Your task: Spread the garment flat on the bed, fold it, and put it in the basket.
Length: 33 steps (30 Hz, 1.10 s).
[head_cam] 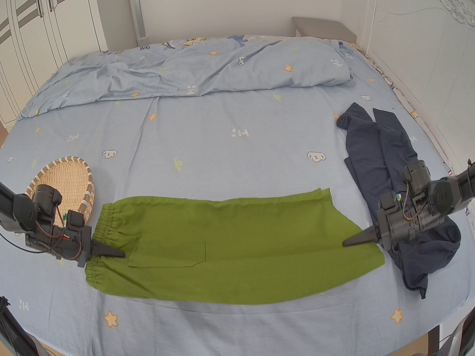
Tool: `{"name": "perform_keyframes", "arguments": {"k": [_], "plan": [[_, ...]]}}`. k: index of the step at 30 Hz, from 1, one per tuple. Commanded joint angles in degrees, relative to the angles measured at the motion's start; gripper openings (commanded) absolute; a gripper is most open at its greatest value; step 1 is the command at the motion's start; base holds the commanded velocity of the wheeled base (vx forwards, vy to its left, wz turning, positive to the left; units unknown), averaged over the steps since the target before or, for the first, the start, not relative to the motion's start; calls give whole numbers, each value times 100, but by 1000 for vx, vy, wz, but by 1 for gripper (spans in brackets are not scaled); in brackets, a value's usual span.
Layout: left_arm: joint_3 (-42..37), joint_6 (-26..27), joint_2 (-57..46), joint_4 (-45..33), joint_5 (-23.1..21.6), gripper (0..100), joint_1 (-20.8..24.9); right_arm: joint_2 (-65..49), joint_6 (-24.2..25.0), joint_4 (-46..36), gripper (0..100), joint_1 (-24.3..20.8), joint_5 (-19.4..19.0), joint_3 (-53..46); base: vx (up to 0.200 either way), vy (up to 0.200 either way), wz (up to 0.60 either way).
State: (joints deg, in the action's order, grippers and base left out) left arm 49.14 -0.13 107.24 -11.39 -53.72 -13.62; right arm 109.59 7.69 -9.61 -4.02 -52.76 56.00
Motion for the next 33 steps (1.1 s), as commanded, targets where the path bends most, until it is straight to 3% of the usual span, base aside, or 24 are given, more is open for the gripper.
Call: {"name": "perform_keyframes", "arguments": {"k": [1,11,26,27,33], "plan": [[-906,734,-397,-356,11,0,-352,-869,-259,117,0,-143,29,-1223,0,0,0],[-1855,752,-564,594,73,0,-273,-1116,-268,1690,0,-231,38,-2876,0,0,0],[-1873,752,-529,734,99,0,-291,-641,-277,2323,0,-239,47,-3069,0,0,0],[-1873,743,-538,734,99,0,-291,-623,-277,2323,100,-231,38,-3069,0,0,0],[-1899,734,-581,726,108,0,-291,-597,-268,2332,100,-169,38,-3043,0,0,0]]}}
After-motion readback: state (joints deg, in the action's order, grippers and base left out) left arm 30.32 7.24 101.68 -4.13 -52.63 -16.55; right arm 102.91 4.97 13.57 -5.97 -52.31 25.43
